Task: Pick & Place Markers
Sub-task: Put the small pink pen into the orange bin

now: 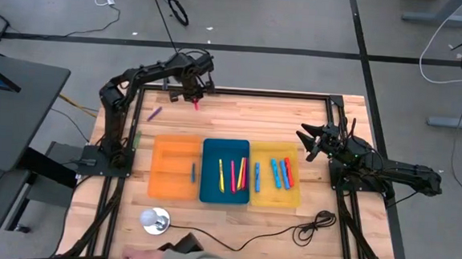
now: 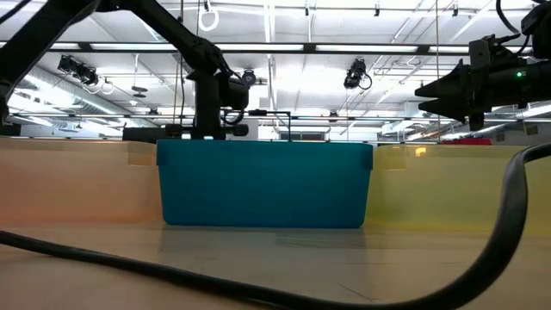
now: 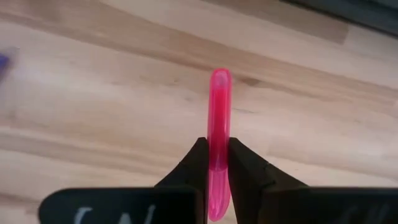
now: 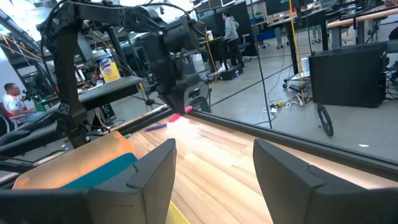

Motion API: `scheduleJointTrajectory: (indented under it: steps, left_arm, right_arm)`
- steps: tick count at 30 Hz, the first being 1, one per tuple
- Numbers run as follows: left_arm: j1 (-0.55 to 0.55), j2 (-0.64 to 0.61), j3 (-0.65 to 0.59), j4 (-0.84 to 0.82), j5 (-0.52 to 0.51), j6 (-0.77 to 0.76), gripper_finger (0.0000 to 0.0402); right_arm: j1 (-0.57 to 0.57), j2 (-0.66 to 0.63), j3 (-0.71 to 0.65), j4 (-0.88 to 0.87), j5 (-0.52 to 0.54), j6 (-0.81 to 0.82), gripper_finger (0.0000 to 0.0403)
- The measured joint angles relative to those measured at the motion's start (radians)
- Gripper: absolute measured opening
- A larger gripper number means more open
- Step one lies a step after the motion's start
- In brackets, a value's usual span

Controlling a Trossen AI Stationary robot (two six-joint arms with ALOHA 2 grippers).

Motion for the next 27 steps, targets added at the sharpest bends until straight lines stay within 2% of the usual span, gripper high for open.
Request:
scheduleJointTrajectory:
  steps: [16, 18, 23, 27]
  left_arm:
    - [-0.053, -0.131, -0.004, -0.123, -0.059, -0.001, 0.0042]
    - [-0.078, -0.158, -0.043, -0.089, -0.059, -0.014, 0.0042]
    - [-0.157, -0.278, -0.226, 0.050, -0.041, -0.126, 0.0040]
    - [-0.216, -0.348, -0.325, 0.048, -0.038, -0.173, 0.0041]
  right_arm:
    - [0.000, 0.000, 0.000, 0.000, 0.000, 0.000, 0.0215]
    - [0.000, 0.000, 0.000, 0.000, 0.000, 0.000, 0.0215]
    - [0.000, 0.000, 0.000, 0.000, 0.000, 0.000, 0.0215]
    - [0.000, 0.000, 0.000, 0.000, 0.000, 0.000, 0.0215]
